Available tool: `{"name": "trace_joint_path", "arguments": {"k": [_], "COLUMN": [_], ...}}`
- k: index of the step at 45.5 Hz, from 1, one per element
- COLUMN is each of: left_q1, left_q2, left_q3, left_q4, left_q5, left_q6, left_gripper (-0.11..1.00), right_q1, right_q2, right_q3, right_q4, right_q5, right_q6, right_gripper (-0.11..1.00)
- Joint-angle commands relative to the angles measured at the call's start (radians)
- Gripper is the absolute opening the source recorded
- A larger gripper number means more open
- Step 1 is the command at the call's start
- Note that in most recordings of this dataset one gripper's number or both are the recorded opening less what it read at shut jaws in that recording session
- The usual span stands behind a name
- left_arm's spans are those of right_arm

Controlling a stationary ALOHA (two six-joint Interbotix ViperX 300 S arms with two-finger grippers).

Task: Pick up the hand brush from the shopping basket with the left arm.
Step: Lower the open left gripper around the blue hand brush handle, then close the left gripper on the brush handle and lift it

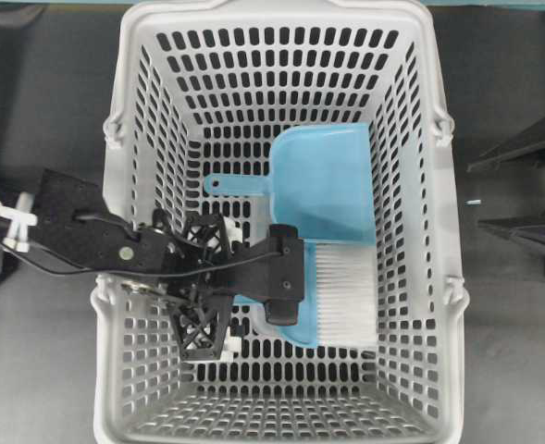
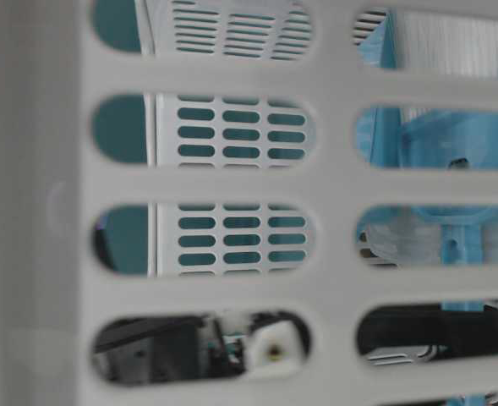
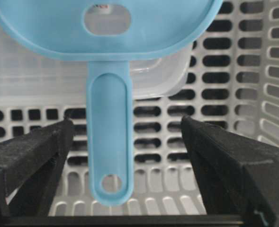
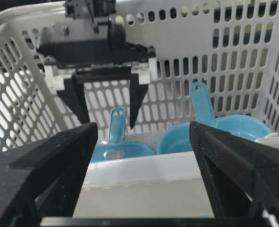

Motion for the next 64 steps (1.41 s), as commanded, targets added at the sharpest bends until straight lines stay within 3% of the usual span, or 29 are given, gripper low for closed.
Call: {"name": "trace_joint_path", "arguments": {"k": [1, 19, 23, 27, 34, 64], "left_q1": [-0.002, 0.003, 0.002, 0.002, 0.0, 0.034], "left_q2": [0.009, 0.046, 0.043, 0.029, -0.02, -0.31], "left_q3": [0.0, 0.015, 0.011, 0.009, 0.009, -0.124], "left_q4": [0.003, 0.003, 0.003, 0.003, 0.003, 0.005], "left_q5": [-0.003, -0.02, -0.021, -0.021, -0.021, -0.021], "left_q6": [-0.002, 0.006, 0.008, 0.005, 0.009, 0.011], "left_gripper": [0.91, 0.9, 0.86, 0.68, 0.25, 0.26], "right_q1": [0.003, 0.002, 0.002, 0.002, 0.002, 0.002], "right_q2": [0.005, 0.005, 0.003, 0.003, 0.005, -0.032], "right_q3": [-0.017, -0.003, 0.0, 0.002, 0.006, 0.034], "right_q4": [0.002, 0.002, 0.003, 0.002, 0.003, 0.003], "right_q5": [-0.005, -0.005, -0.006, -0.006, -0.009, -0.012], "right_q6": [0.0, 0.002, 0.002, 0.003, 0.003, 0.006], "right_gripper": [0.75, 0.75, 0.75, 0.75, 0.75, 0.74]}}
